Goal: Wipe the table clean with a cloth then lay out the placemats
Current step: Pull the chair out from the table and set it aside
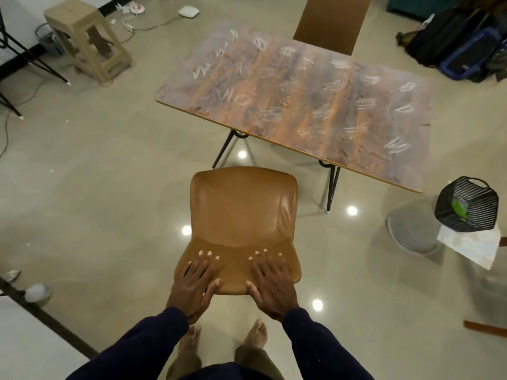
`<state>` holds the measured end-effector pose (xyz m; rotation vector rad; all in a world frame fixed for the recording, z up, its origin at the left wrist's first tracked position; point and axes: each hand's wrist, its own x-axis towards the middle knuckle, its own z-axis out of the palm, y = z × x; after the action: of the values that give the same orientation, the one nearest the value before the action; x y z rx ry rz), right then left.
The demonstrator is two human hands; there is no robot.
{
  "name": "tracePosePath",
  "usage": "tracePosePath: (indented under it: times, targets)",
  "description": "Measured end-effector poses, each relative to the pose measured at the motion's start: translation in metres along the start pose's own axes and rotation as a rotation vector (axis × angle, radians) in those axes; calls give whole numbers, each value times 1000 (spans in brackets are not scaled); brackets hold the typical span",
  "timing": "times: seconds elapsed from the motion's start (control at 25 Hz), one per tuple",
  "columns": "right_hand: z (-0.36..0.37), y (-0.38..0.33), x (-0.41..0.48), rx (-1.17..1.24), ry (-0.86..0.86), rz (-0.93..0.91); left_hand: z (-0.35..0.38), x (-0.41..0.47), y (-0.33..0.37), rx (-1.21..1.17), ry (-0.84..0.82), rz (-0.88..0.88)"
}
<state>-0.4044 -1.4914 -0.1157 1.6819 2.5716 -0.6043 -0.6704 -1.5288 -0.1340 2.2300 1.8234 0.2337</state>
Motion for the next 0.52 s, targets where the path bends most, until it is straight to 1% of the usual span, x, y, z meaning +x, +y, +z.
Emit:
tracePosePath:
  times: [0.12,0.32,0.52]
  targets:
    - [-12,25,13,-49,3,-37,9,6,21,-11,35,-57]
    - [-21,34,28,-31,30,-54,1,29,25,43,176,-23]
    - [-17,38,29,16,52,-29,7,40,22,30,220,-43]
